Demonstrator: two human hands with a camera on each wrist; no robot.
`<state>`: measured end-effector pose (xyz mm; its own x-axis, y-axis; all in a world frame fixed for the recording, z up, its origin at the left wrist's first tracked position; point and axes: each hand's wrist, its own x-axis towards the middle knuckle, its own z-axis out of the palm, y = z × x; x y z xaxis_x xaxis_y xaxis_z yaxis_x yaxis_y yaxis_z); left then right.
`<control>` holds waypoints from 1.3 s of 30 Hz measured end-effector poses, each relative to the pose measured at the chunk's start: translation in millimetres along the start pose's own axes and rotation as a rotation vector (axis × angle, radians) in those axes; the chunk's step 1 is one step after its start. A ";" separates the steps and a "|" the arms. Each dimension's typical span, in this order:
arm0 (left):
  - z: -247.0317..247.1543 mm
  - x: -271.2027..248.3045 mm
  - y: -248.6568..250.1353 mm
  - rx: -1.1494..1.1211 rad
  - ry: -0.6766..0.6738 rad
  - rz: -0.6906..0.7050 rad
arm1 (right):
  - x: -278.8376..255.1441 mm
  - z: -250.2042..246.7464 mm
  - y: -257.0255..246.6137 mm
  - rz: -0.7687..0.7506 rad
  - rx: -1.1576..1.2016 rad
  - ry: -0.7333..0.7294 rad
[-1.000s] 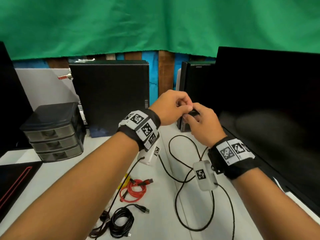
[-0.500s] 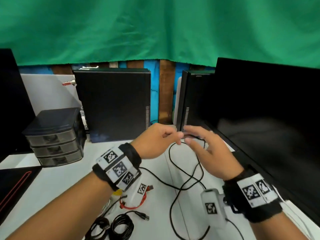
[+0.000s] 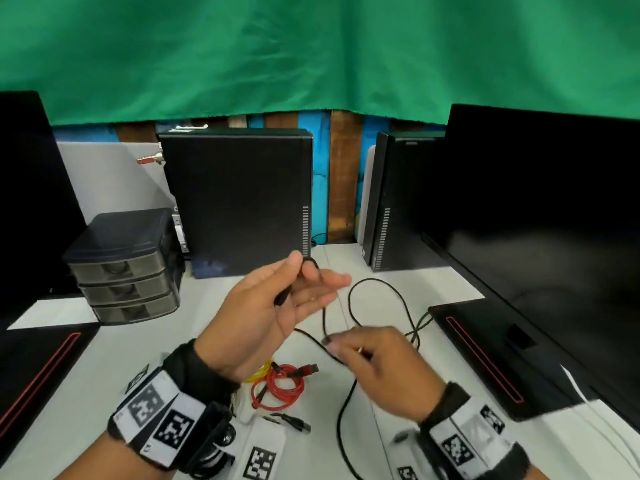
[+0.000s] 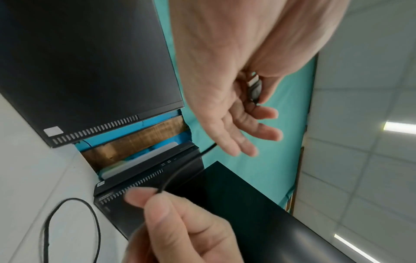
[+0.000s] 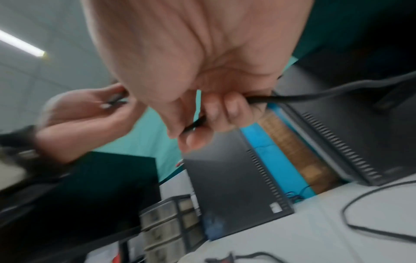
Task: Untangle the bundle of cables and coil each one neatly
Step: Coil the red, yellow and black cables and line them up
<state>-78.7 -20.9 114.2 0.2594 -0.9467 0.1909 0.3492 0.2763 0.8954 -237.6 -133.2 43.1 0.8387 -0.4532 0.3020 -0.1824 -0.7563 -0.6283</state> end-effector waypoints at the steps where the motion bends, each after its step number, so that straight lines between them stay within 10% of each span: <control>1: -1.9 0.5 -2.9 0.012 0.025 0.028 | -3.4 4.5 -10.5 -0.052 -0.038 -0.067; 6: -18.8 -1.1 -26.4 0.509 0.076 0.145 | -17.6 -12.6 -42.6 -0.144 -0.125 -0.182; 13: -4.0 -7.8 -22.7 0.938 -0.201 0.086 | -6.0 -71.2 -51.8 -0.080 -0.002 -0.065; 22: 4.7 -6.2 30.3 -0.033 -0.235 -0.029 | 35.7 -102.9 -22.4 -0.066 0.201 0.283; 27: 3.3 -15.9 19.4 -0.419 -0.052 -0.047 | 15.3 -27.2 -13.7 0.053 0.112 -0.010; 32: -9.5 -5.2 2.0 -0.397 0.250 -0.025 | -15.7 14.7 -32.6 -0.032 0.171 -0.148; 39: 2.5 22.8 16.4 -0.097 0.280 0.177 | -12.8 -21.0 -35.9 0.017 0.088 -0.118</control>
<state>-69.3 -38.3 134.2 0.5557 -0.8045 0.2099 0.3573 0.4591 0.8134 -252.5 -110.1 76.8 0.8910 -0.4036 0.2077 -0.1561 -0.7021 -0.6948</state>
